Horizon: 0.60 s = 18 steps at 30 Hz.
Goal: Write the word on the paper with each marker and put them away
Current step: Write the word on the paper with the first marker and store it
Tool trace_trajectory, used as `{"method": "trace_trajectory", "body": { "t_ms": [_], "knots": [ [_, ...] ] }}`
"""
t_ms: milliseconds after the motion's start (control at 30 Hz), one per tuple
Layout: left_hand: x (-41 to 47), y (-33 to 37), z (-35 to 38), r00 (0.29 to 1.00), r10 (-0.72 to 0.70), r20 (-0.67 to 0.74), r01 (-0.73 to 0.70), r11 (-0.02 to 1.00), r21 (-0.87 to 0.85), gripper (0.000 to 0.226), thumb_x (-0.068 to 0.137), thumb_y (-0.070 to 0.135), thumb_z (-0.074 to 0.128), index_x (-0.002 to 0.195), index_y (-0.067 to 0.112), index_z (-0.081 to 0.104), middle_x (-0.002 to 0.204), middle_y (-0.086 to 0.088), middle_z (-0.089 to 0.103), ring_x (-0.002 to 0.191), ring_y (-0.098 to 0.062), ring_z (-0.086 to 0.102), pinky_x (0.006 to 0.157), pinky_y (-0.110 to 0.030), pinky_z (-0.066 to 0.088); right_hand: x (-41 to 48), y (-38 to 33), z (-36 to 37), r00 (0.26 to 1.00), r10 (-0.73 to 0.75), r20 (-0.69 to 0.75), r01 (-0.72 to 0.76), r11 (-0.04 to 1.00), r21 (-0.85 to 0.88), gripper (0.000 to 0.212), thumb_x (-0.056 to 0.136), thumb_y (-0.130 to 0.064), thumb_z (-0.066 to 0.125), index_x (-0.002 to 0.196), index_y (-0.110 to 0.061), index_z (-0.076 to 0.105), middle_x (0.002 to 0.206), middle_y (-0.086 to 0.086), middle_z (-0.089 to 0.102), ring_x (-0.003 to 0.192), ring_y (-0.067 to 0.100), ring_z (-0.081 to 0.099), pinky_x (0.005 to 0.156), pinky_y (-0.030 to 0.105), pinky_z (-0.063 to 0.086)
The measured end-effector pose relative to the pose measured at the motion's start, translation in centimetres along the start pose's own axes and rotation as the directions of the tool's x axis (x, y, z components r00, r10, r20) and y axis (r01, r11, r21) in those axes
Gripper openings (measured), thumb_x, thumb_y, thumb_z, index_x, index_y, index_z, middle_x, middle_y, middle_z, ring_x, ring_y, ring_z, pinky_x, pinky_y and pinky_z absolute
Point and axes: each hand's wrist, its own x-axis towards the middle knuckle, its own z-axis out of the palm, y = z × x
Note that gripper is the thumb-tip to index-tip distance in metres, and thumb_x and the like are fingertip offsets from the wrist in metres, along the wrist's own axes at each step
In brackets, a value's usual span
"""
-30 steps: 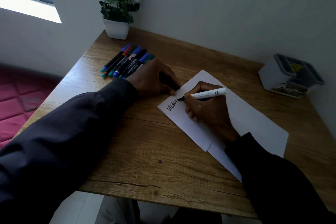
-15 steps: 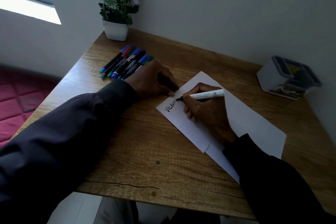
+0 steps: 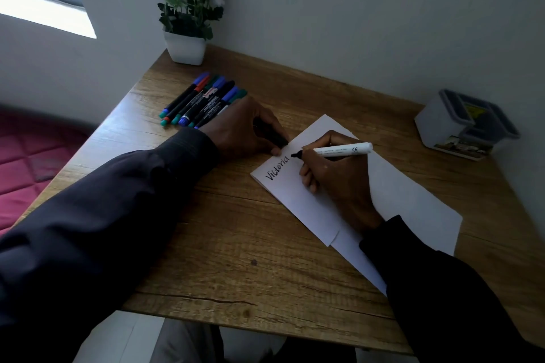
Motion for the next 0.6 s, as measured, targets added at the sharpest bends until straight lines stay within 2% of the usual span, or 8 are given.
{"method": "trace_trajectory", "body": {
  "t_ms": [100, 200, 267, 400, 533, 600],
  "knots": [
    [-0.01, -0.04, -0.01, 1.000, -0.004, -0.006, 0.004, 1.000, 0.000, 0.025, 0.082, 0.010, 0.074, 0.098, 0.029, 0.070, 0.102, 0.017, 0.067, 0.101, 0.008, 0.061, 0.081, -0.004, 0.049, -0.48, -0.34, -0.19, 0.992, -0.092, -0.089, 0.093, 0.996, 0.000, 0.023, 0.095, -0.014, 0.070, 0.074, -0.005, 0.066, 0.059, -0.001, 0.069, 0.044, 0.010, 0.061, 0.045, 0.018, 0.050],
    [0.00, -0.04, -0.07, 1.000, -0.009, -0.003, 0.009, 1.000, -0.014, 0.024, 0.082, 0.009, 0.074, 0.098, 0.028, 0.070, 0.101, 0.016, 0.067, 0.101, 0.008, 0.061, 0.080, -0.004, 0.049, -0.54, -0.30, 0.08, 0.990, -0.115, -0.082, 0.113, 0.993, -0.031, 0.022, 0.094, -0.016, 0.071, 0.076, -0.004, 0.067, 0.061, 0.000, 0.069, 0.044, 0.008, 0.061, 0.047, 0.017, 0.051],
    [-0.01, 0.03, -0.08, 1.000, -0.005, 0.005, 0.005, 1.000, -0.012, 0.026, 0.082, 0.010, 0.074, 0.097, 0.030, 0.069, 0.101, 0.017, 0.066, 0.100, 0.009, 0.061, 0.079, -0.005, 0.049, -0.27, -0.20, -0.12, 0.995, -0.094, -0.042, 0.091, 0.994, -0.067, 0.022, 0.095, -0.013, 0.069, 0.076, -0.003, 0.066, 0.056, -0.004, 0.068, 0.043, 0.007, 0.061, 0.045, 0.016, 0.050],
    [-0.02, 0.03, -0.08, 1.000, 0.000, 0.007, 0.001, 1.000, -0.015, 0.026, 0.083, 0.010, 0.074, 0.096, 0.032, 0.068, 0.101, 0.017, 0.066, 0.099, 0.009, 0.062, 0.079, -0.005, 0.050, -0.03, -0.29, -0.27, 0.996, 0.010, 0.085, -0.013, 0.999, 0.039, 0.026, 0.100, -0.002, 0.058, 0.074, -0.006, 0.060, 0.048, -0.010, 0.065, 0.038, 0.003, 0.058, 0.041, 0.011, 0.046],
    [0.01, 0.02, -0.10, 1.000, 0.005, 0.006, -0.005, 1.000, -0.006, 0.026, 0.082, 0.010, 0.074, 0.097, 0.030, 0.068, 0.101, 0.018, 0.066, 0.101, 0.008, 0.062, 0.080, -0.006, 0.050, 0.34, 0.10, 0.11, 0.999, -0.034, 0.009, 0.034, 0.997, -0.072, 0.027, 0.096, -0.018, 0.067, 0.071, -0.009, 0.064, 0.052, -0.008, 0.066, 0.041, 0.005, 0.060, 0.044, 0.013, 0.047],
    [0.05, -0.06, -0.12, 1.000, 0.000, 0.012, 0.000, 1.000, 0.000, 0.025, 0.083, 0.009, 0.073, 0.098, 0.029, 0.068, 0.101, 0.018, 0.066, 0.100, 0.008, 0.062, 0.081, -0.006, 0.050, 0.28, 0.09, 0.16, 1.000, -0.004, 0.016, 0.005, 0.999, -0.047, 0.028, 0.096, -0.017, 0.067, 0.069, -0.009, 0.063, 0.050, -0.009, 0.065, 0.039, 0.004, 0.059, 0.043, 0.012, 0.047]
  ]
}}
